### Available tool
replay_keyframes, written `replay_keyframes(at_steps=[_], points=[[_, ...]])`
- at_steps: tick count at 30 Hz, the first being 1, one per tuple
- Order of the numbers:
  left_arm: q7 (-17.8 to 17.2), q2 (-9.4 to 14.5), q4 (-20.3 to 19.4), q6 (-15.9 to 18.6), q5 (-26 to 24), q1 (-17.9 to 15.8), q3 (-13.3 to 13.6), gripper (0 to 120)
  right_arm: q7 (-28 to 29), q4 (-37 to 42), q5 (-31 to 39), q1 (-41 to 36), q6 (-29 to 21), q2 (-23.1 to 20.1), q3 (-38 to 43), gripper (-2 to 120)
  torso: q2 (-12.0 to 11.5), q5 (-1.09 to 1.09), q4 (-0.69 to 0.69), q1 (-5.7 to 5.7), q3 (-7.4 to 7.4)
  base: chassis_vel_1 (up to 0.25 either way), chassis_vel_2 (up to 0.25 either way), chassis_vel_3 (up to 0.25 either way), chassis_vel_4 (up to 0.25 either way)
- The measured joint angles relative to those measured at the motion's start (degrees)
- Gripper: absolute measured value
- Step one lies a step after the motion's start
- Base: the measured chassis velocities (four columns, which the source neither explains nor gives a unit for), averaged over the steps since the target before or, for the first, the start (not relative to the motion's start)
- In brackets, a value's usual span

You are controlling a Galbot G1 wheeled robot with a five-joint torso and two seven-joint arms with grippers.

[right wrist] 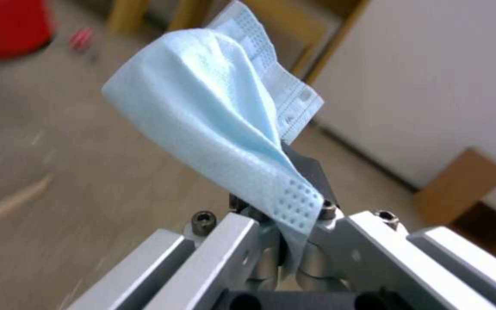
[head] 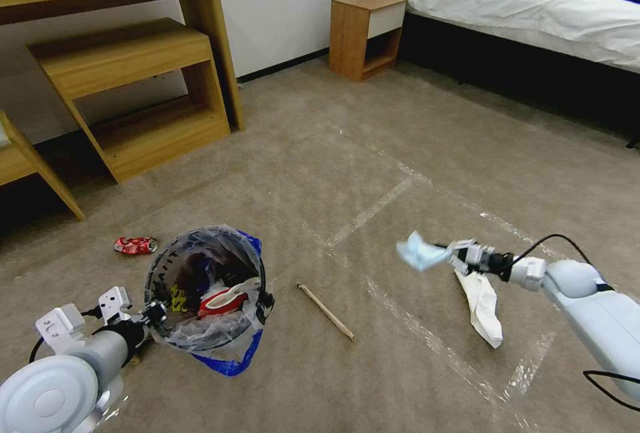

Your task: Pick up the trash bin and place the garbage on the floor into it.

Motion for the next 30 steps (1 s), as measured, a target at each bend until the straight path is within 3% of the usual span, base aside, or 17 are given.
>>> replay_keyframes(at_steps=[3, 14, 16, 22, 26, 28, 30], points=[[-0.1, 0.3, 0.5, 0.0, -0.1, -0.5, 0.6, 0, 4.3, 10.8, 5.4, -3.9, -4.0, -2.6, 4.1, 0, 0.0, -0.03, 0.0, 0.0, 0.0, 0.0, 0.0, 0.0, 0.0], [0.0, -0.8, 1.6, 0.0, 0.7, -0.9, 1.5, 0, 8.6, 29.8, 12.8, -3.2, -9.1, -7.5, 5.2, 0, 0.0, -0.04, 0.01, 0.0, 0.0, 0.0, 0.0, 0.0, 0.0], [0.1, -0.8, 1.7, 0.0, 0.6, -1.1, 1.5, 0, 10.2, 34.8, 16.7, -0.5, -10.5, -8.5, 1.8, 0, 0.0, -0.02, 0.01, 0.0, 0.0, 0.0, 0.0, 0.0, 0.0], [0.3, -0.8, 2.1, 0.0, 0.5, -1.5, 1.5, 0, 11.5, 40.0, 20.1, 6.8, -12.3, -8.9, -6.8, 0, 0.0, -0.04, 0.01, 0.0, 0.0, 0.0, 0.0, 0.0, 0.0], [0.3, -0.9, 2.3, 0.0, 0.4, -1.7, 1.6, 0, 11.7, 40.9, 20.0, 11.4, -12.7, -7.3, -13.3, 0, 0.0, -0.02, 0.0, 0.0, 0.0, 0.0, 0.0, 0.0, 0.0], [0.4, -1.2, 2.5, 0.0, 0.7, -1.7, 2.1, 0, 11.8, 40.2, 18.8, 17.2, -12.8, -4.0, -22.3, 0, 0.0, -0.02, 0.01, 0.0, 0.0, 0.0, 0.0, 0.0, 0.0], [0.4, -1.4, 2.5, 0.0, 0.9, -1.6, 2.2, 0, 11.8, 39.7, 18.1, 18.9, -12.7, -2.8, -24.9, 0, 0.0, -0.02, 0.02, 0.0, 0.0, 0.0, 0.0, 0.0, 0.0]])
